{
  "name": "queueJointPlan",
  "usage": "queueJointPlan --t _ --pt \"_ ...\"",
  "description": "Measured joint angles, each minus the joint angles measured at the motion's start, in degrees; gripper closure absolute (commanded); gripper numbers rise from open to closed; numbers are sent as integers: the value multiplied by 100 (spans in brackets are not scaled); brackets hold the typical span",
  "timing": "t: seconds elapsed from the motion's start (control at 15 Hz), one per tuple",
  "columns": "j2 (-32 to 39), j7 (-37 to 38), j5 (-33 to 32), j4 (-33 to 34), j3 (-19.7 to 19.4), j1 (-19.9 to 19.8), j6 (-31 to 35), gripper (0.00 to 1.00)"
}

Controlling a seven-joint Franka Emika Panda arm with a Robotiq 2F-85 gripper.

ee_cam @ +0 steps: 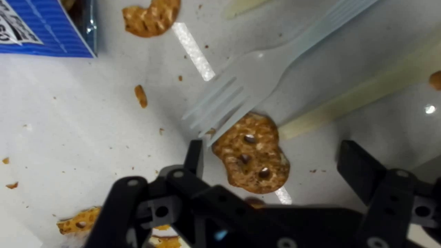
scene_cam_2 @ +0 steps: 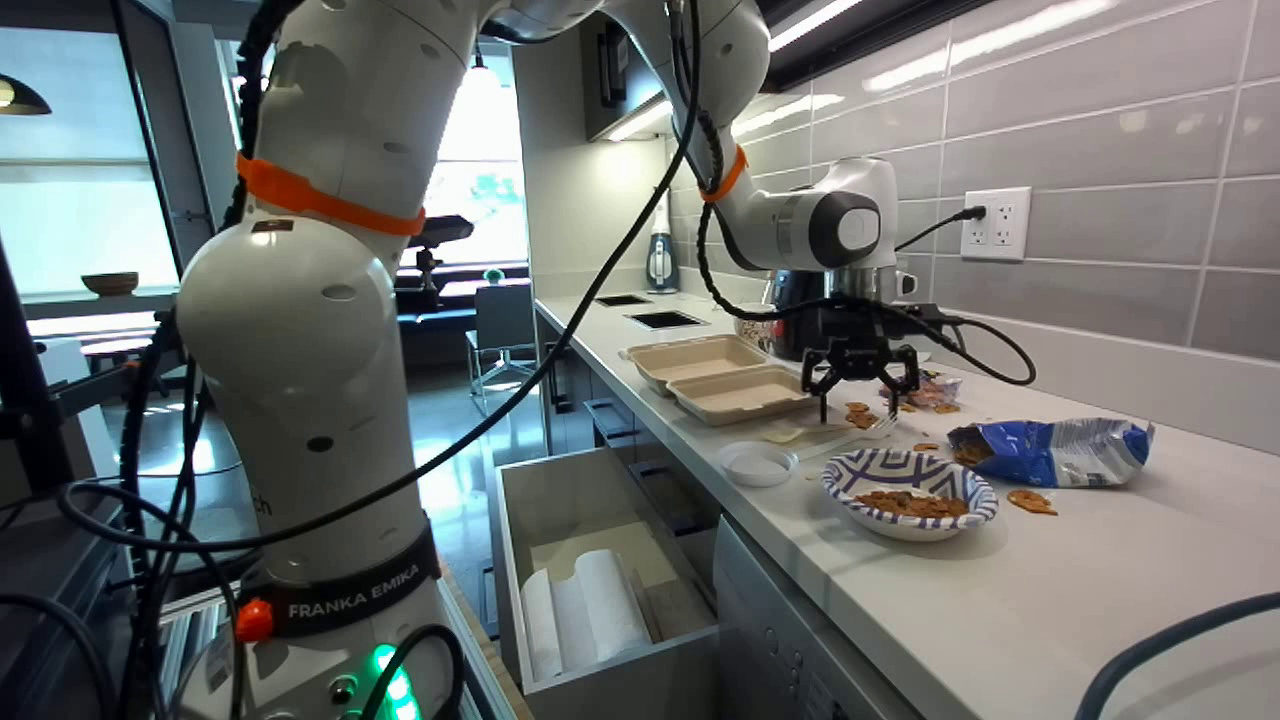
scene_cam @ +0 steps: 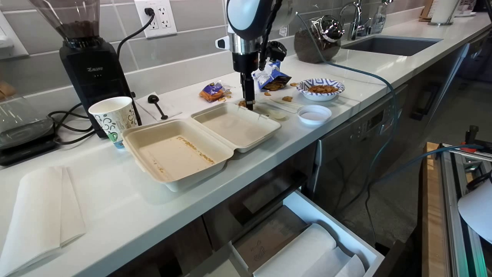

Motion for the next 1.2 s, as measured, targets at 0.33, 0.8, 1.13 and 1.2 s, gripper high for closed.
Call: queueJointPlan --t 0.33,0.8,1.13,1.2 --pt "49 19 0 12 0 9 178 8" --pt "61 38 0 58 0 20 180 9" --pt "67 45 -6 65 0 26 180 11" --pt "67 46 -8 66 0 26 180 10"
